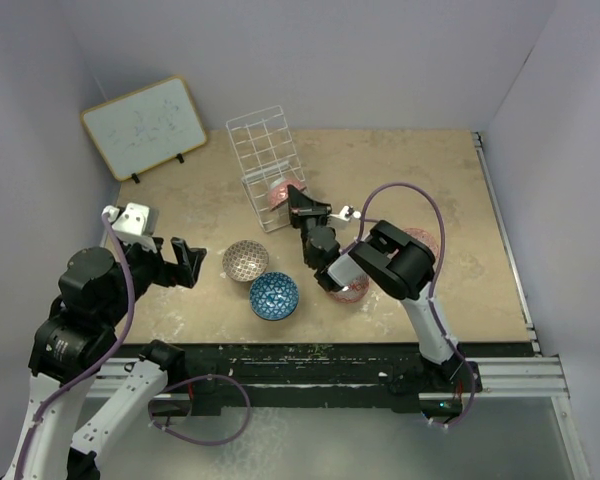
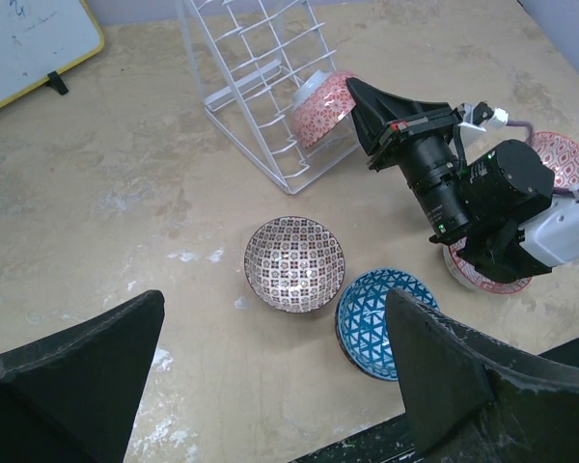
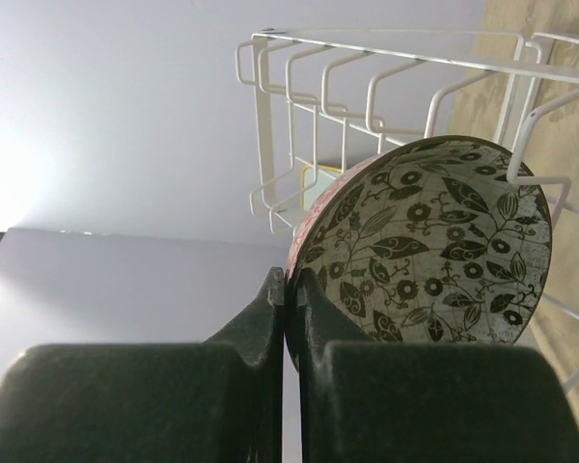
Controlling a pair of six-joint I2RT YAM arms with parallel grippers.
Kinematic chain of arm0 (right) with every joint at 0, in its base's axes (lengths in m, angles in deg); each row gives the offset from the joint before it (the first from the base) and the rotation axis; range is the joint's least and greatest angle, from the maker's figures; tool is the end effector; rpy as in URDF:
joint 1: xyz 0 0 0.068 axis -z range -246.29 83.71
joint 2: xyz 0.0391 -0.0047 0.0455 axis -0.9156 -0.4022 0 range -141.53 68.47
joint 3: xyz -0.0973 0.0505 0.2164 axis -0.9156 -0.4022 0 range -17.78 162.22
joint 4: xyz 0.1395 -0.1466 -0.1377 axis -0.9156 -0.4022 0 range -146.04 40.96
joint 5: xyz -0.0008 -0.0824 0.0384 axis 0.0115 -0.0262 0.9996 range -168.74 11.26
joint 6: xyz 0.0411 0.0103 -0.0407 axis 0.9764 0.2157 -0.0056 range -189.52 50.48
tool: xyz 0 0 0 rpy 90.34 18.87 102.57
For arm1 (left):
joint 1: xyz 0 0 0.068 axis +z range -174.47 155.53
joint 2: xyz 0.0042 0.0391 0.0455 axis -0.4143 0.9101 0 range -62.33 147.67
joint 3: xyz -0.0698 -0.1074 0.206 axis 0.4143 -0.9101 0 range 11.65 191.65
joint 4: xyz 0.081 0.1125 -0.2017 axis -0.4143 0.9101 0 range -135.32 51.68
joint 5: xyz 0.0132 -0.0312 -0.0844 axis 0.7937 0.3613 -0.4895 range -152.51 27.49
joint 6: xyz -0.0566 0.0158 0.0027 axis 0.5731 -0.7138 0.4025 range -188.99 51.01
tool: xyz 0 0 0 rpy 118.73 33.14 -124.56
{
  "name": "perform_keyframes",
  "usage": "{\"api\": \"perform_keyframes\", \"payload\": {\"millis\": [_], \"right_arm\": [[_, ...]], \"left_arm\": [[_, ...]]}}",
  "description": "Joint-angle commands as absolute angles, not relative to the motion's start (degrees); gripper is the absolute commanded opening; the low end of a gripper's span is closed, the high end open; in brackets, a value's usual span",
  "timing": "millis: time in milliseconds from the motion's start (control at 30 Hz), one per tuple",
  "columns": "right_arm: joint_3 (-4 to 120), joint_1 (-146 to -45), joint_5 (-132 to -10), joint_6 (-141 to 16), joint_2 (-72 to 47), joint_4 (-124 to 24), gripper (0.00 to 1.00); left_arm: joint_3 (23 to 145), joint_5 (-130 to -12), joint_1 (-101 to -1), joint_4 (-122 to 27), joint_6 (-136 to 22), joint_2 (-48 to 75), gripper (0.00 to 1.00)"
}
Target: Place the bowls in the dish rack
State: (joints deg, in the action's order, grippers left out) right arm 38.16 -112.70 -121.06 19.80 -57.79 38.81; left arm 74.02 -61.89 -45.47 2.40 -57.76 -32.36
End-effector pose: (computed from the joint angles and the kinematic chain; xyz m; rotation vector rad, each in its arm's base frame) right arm 0.2904 0.2637 0.1393 1.1525 0.9913 1.5033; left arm 0.0848 -0.0320 0.3712 0.1502 1.8493 -0.3831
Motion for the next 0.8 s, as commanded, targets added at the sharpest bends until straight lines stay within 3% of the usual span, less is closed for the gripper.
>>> {"api": "perform_keyframes", "payload": {"millis": [0, 500, 767], "right_arm": [[39.4, -110.3, -120.8, 21.5, -57.4, 42.7, 0.0], [42.6, -99.8, -107.3, 17.2, -54.5, 37.8, 0.0], [41.1, -97.7, -98.6, 15.1, -54.2, 47.4, 0.0]], "left_arm": [[76.3, -62.2, -45.1, 1.1, -59.5, -33.1, 0.99], [76.0, -62.2, -45.1, 0.5, -59.5, -33.2, 0.99], [75.6, -62.7, -45.1, -0.2, -59.2, -32.8, 0.99]]}}
